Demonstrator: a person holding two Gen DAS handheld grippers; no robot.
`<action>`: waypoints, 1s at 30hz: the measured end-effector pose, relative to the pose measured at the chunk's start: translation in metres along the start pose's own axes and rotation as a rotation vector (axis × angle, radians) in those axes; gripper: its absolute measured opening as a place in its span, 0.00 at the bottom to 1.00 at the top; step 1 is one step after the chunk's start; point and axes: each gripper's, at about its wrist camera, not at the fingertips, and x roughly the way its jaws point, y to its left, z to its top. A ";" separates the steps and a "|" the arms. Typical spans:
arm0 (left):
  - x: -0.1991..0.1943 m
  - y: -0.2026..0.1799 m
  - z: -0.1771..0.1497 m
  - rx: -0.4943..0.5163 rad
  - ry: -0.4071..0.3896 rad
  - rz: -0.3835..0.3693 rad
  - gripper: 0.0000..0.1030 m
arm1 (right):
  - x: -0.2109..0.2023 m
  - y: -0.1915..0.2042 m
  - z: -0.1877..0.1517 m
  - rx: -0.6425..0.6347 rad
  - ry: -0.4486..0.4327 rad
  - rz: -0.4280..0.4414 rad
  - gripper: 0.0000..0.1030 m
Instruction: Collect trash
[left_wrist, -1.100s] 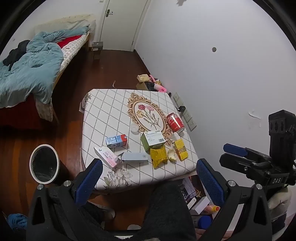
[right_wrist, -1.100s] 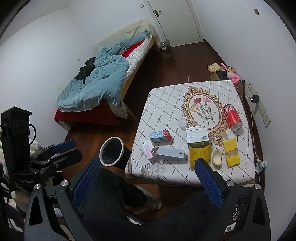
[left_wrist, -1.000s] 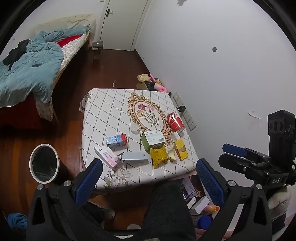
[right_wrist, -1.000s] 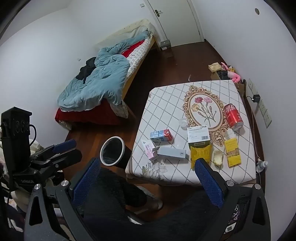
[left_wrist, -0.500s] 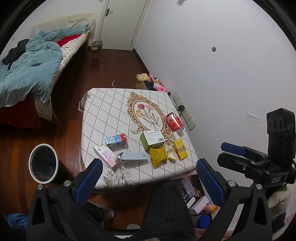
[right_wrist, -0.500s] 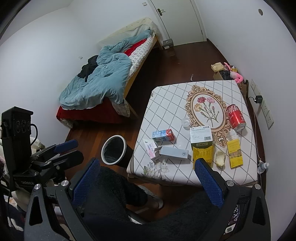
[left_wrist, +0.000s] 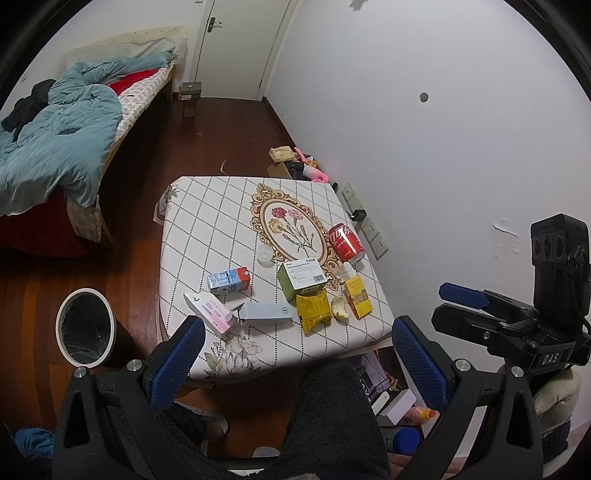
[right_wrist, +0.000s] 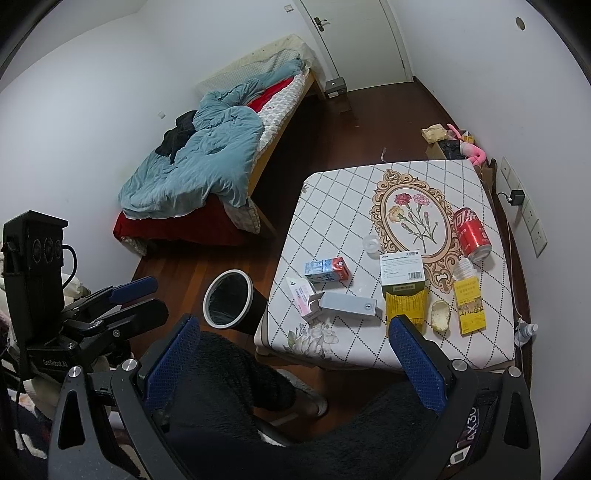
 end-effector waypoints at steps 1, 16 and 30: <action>0.000 -0.001 0.000 0.001 0.000 -0.001 1.00 | 0.000 0.000 0.000 0.000 0.000 0.001 1.00; -0.001 -0.001 0.000 0.007 -0.004 -0.006 1.00 | -0.001 0.000 0.001 -0.001 -0.003 0.002 1.00; -0.002 0.000 0.000 0.010 -0.005 -0.006 1.00 | -0.002 0.004 0.005 -0.004 -0.008 0.004 1.00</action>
